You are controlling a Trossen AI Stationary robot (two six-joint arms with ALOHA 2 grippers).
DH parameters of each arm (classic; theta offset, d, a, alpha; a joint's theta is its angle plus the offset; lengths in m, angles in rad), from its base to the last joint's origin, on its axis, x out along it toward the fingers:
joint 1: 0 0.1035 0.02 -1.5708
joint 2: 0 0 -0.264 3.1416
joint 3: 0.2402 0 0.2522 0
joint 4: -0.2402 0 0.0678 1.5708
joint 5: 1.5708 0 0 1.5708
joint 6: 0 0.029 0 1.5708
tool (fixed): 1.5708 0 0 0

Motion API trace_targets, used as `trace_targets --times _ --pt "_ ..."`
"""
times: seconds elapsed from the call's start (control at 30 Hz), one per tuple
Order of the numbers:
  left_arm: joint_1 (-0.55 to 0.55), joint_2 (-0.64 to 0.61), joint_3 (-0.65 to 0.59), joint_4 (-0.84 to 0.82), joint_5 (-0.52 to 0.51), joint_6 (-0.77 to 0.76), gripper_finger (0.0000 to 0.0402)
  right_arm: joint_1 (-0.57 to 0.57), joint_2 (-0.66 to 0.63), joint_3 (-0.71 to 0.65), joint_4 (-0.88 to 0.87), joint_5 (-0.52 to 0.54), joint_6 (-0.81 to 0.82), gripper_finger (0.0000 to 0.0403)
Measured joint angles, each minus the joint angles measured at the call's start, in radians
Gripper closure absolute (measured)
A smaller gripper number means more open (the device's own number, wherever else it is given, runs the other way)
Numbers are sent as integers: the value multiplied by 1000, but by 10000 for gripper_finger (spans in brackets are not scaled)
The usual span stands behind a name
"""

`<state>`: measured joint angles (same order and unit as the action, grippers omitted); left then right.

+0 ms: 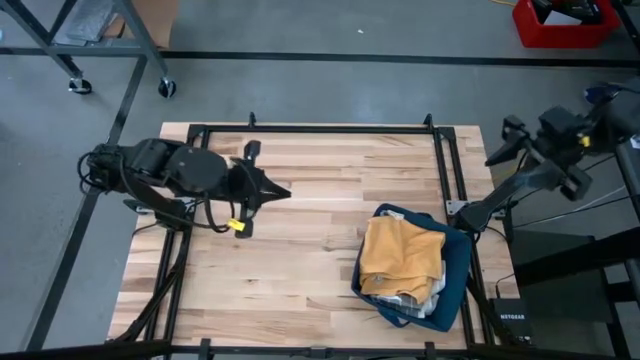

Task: Fold towel
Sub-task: Return to Home Position

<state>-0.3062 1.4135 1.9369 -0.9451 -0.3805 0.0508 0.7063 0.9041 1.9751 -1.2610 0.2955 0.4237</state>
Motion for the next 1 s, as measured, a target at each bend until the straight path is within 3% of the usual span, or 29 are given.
trace_targets --times 0.13,0.33,0.57,0.73,0.93,1.0 --pt "13 -2 0 -91 -13 171 394 0 -49 0 -11 0 -127 155" --pt "47 -42 0 -256 -42 41 394 0 -168 -74 -51 11 -193 155" --pt "68 -90 -41 -382 -44 -40 394 1 -389 -366 35 105 -177 155" --pt "68 -211 -263 -256 -43 -18 394 1 -600 -670 185 105 -162 155" --pt "68 -451 -666 24 -41 -34 394 1 -868 -1009 383 51 -141 155" --pt "69 -546 -802 146 -41 -54 394 4 -900 -1088 418 69 -116 155"
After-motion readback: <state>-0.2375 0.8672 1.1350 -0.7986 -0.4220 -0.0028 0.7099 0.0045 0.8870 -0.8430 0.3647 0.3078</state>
